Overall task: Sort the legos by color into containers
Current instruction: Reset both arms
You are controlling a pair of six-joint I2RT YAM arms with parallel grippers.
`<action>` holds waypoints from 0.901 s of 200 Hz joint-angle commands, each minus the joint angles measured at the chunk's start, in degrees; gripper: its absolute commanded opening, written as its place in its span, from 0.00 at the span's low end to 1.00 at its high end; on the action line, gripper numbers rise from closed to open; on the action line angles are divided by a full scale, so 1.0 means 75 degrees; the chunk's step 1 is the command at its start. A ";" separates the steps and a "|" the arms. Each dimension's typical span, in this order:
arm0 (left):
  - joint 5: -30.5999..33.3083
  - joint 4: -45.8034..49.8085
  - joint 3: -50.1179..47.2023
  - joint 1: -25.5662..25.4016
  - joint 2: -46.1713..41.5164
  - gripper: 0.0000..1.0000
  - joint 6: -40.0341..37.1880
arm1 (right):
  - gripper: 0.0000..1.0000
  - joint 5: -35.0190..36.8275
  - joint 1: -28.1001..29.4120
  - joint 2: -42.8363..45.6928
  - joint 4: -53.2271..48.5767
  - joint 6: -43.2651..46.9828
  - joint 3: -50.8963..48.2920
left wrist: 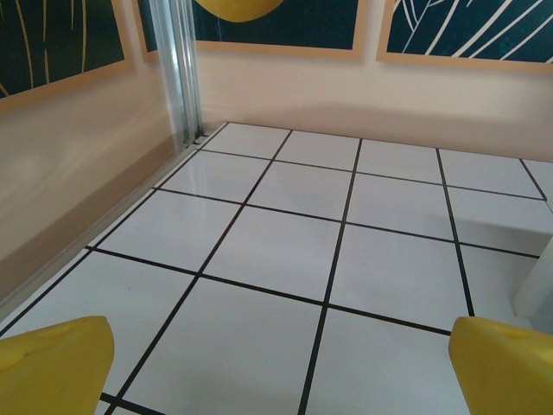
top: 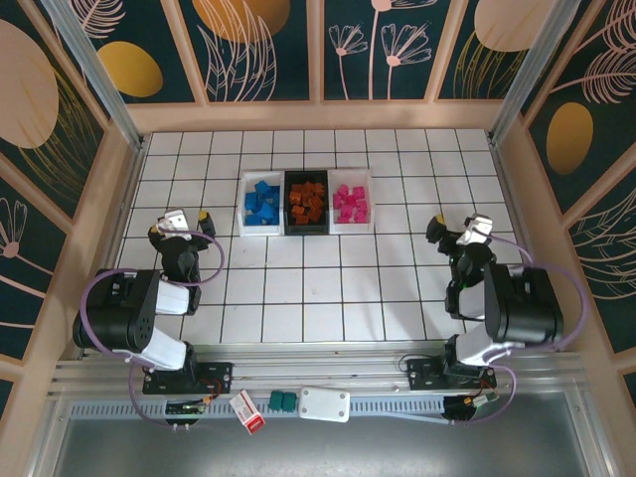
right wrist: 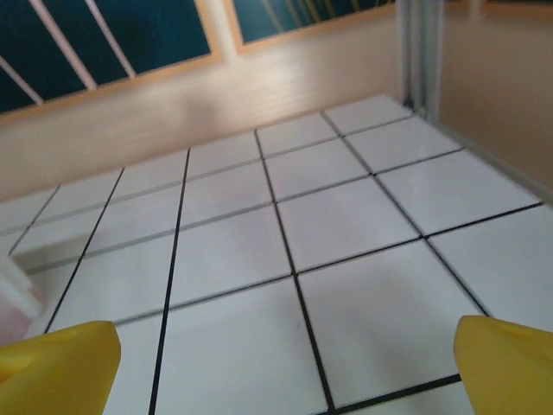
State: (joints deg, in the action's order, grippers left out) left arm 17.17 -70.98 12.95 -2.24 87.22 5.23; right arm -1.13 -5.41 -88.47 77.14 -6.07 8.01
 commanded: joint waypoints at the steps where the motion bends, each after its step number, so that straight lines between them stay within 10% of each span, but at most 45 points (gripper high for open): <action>1: 0.0081 -0.0451 -0.0027 0.0051 -0.0026 0.99 0.0161 | 0.99 -0.0273 0.0133 -0.0087 0.0602 0.0342 0.0136; 45: 0.0088 -0.0439 -0.0018 0.0051 -0.0018 0.99 0.0151 | 0.99 0.1504 0.0643 -0.0215 0.0526 0.0380 0.0306; 180: 0.0079 -0.0479 -0.0039 0.0042 -0.0019 0.99 0.0156 | 0.99 0.1486 0.0669 -0.0216 0.0482 0.0431 0.0321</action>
State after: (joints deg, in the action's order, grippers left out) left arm 17.17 -70.98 12.95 -2.24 87.22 5.23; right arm 8.99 -0.75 -90.06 77.82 -4.32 10.28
